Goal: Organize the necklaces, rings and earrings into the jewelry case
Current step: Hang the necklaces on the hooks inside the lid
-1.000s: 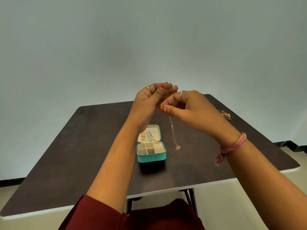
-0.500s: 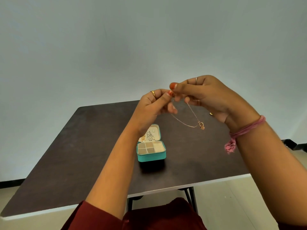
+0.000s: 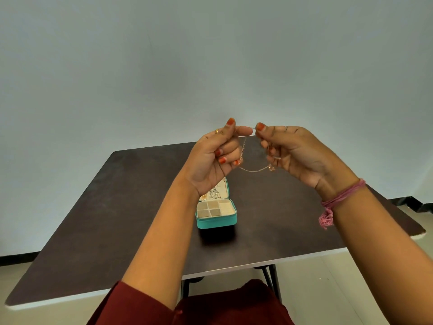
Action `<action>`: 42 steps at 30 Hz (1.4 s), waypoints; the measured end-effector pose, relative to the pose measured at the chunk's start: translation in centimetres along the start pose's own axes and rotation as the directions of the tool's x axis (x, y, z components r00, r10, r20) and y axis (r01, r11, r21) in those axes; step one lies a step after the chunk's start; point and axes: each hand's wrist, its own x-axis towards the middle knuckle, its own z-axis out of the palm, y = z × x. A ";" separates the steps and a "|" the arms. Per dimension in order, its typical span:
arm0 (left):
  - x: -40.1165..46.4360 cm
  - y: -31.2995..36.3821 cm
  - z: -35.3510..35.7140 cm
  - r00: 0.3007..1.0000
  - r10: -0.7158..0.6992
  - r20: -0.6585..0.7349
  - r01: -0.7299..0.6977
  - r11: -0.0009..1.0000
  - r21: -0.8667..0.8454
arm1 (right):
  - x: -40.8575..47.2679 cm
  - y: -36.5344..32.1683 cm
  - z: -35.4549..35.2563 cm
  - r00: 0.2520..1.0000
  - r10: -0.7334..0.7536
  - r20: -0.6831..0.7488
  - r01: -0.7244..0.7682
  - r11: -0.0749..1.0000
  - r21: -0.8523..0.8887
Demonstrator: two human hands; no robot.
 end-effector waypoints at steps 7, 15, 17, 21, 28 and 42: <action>-0.1 0.3 -0.6 0.997 0.033 -0.066 -0.042 0.988 -0.146 | -0.6 2.8 0.3 0.993 -0.104 -0.055 0.100 0.992 -0.076; 0.0 0.2 -0.7 0.950 0.104 -0.293 -0.159 0.972 -0.171 | -1.3 5.3 1.4 0.965 -0.263 0.023 0.247 0.869 -0.428; -0.1 0.0 -0.5 0.945 0.106 -0.311 -0.129 0.990 -0.054 | -1.4 5.4 1.7 0.955 -0.295 0.010 0.256 0.810 -0.527; -0.2 -0.2 -0.5 0.942 0.129 -0.309 -0.053 0.969 0.242 | -1.8 4.3 1.8 0.943 -0.334 0.012 0.263 0.720 -0.642; -0.6 0.0 -0.3 0.976 0.052 -0.213 0.069 0.848 0.525 | -1.7 1.6 0.9 0.948 -0.316 0.040 0.239 0.622 -0.745; -0.9 -2.2 -0.1 0.988 -0.032 -0.152 0.100 0.878 0.467 | 0.1 -1.3 -0.9 0.991 -0.032 0.133 0.103 0.813 -0.573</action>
